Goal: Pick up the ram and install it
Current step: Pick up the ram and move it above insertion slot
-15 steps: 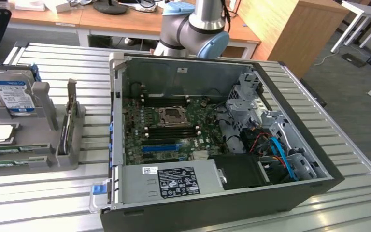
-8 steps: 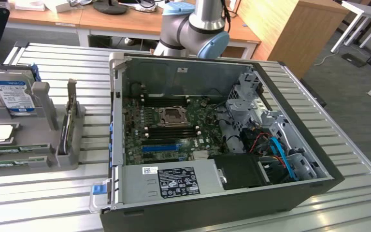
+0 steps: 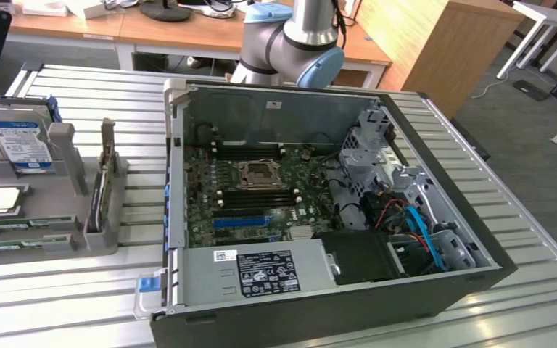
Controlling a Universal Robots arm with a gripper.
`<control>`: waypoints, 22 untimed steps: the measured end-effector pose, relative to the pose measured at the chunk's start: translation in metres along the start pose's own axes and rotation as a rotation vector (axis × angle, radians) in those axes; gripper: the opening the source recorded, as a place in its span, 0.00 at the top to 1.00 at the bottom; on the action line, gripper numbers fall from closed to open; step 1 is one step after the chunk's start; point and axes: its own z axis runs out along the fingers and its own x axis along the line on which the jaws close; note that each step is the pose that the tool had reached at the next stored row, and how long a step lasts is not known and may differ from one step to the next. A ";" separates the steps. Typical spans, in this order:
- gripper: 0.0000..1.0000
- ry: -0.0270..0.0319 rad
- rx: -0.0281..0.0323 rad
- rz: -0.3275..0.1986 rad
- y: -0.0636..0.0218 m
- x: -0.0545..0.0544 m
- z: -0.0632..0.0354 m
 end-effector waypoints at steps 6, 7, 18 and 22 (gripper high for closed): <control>0.89 0.0026 -0.0013 -0.057 0.0000 0.000 0.0000; 0.89 0.0030 -0.0015 -0.066 0.0000 0.000 0.0000; 0.89 0.0080 -0.0040 -0.175 -0.0001 0.000 0.0000; 0.89 0.0099 -0.0050 -0.216 0.0000 0.000 0.0000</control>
